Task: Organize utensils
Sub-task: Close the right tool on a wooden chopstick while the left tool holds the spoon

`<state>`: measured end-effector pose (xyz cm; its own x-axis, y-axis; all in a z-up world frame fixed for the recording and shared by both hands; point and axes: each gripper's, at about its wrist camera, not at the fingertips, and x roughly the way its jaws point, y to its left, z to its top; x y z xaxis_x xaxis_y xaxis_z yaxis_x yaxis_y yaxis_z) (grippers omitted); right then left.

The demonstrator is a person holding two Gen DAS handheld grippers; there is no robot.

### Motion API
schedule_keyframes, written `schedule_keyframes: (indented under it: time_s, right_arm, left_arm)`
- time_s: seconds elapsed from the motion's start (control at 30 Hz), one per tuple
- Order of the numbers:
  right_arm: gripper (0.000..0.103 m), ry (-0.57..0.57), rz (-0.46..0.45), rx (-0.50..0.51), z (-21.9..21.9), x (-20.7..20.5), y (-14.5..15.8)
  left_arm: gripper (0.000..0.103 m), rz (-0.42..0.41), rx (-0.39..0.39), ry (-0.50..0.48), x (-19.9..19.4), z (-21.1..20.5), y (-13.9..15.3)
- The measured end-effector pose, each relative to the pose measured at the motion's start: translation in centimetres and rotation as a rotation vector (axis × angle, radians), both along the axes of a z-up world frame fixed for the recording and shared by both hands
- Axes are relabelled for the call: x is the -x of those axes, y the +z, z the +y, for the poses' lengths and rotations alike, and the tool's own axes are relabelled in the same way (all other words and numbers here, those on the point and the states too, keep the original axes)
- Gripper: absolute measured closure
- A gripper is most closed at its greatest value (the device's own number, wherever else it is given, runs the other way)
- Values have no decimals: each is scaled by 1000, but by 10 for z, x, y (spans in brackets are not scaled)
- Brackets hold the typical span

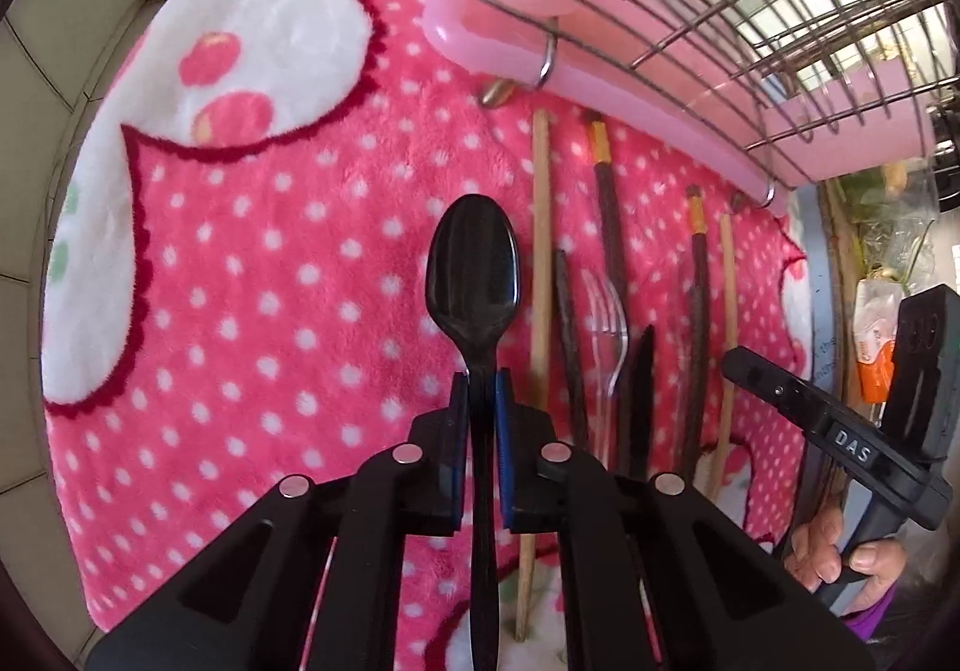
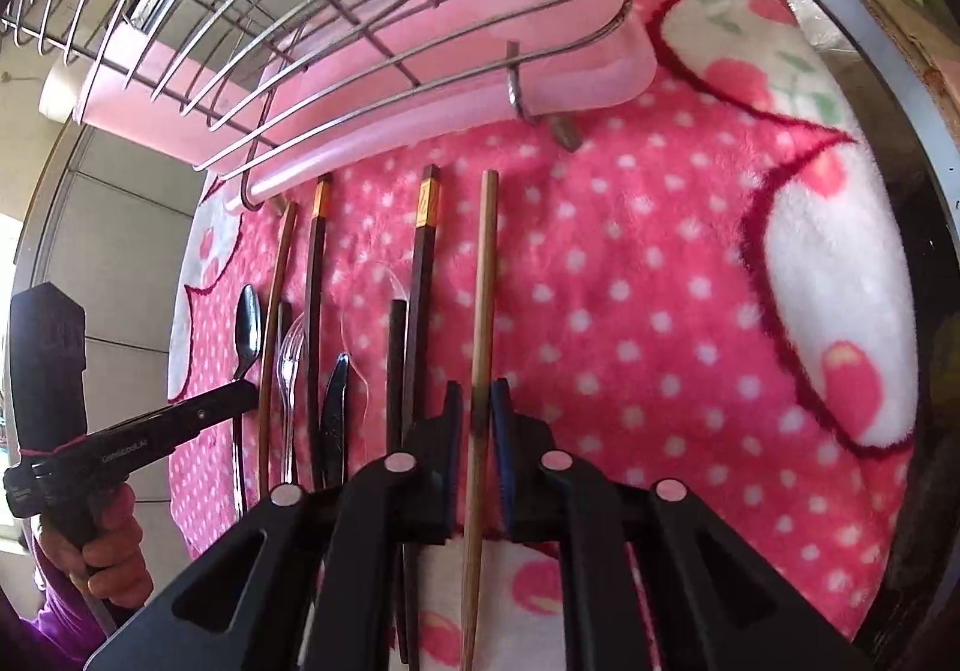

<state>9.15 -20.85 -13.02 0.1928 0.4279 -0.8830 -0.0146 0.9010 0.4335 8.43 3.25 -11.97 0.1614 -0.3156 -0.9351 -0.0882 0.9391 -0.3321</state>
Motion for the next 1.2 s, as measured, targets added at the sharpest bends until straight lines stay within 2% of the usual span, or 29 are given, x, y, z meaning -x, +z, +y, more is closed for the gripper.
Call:
schedule_keyframes:
  time_s: [0.03, 0.1, 0.23, 0.4, 0.43, 0.6, 0.83, 0.97, 1.0, 1.03, 1.07, 1.2]
  right_arm:
    - [80, 11, 6, 0, 2, 0, -2]
    - [73, 28, 9, -19, 4, 1, -2]
    - [70, 42, 16, -13, 0, -1, 5]
    - [70, 69, 9, 34, 3, -12, 12]
    - [74, 72, 8, 44, 4, -14, 12]
    - [77, 110, 8, 87, 12, -25, 7]
    - [77, 126, 38, 84, 15, -36, -3]
    - [77, 173, 59, 101, 17, -41, -2]
    - [78, 185, 57, 110, 19, -41, -2]
    - [89, 193, 50, 122, 19, -42, -1]
    - [94, 194, 44, 139, 20, -41, -2]
    - [95, 160, 19, 103, 17, -36, -1]
  left_arm:
    - [95, -4, -3, -6, 0, 0, 0]
    - [95, -5, -11, -32, -2, -1, 2]
    - [86, -8, -45, -72, -6, -2, 5]
    - [85, 13, -50, -100, -17, -3, 8]
    - [85, 14, -53, -105, -17, -4, 7]
    - [85, 54, -66, -112, -26, -8, -1]
    - [85, 91, -57, -146, -38, -19, -9]
    - [85, 117, -40, -150, -41, -14, -8]
    - [85, 120, -41, -149, -41, -14, -9]
    - [85, 121, -43, -150, -43, -15, -9]
    - [85, 119, -45, -149, -42, -15, -9]
    - [90, 67, -65, -146, -33, -16, -6]
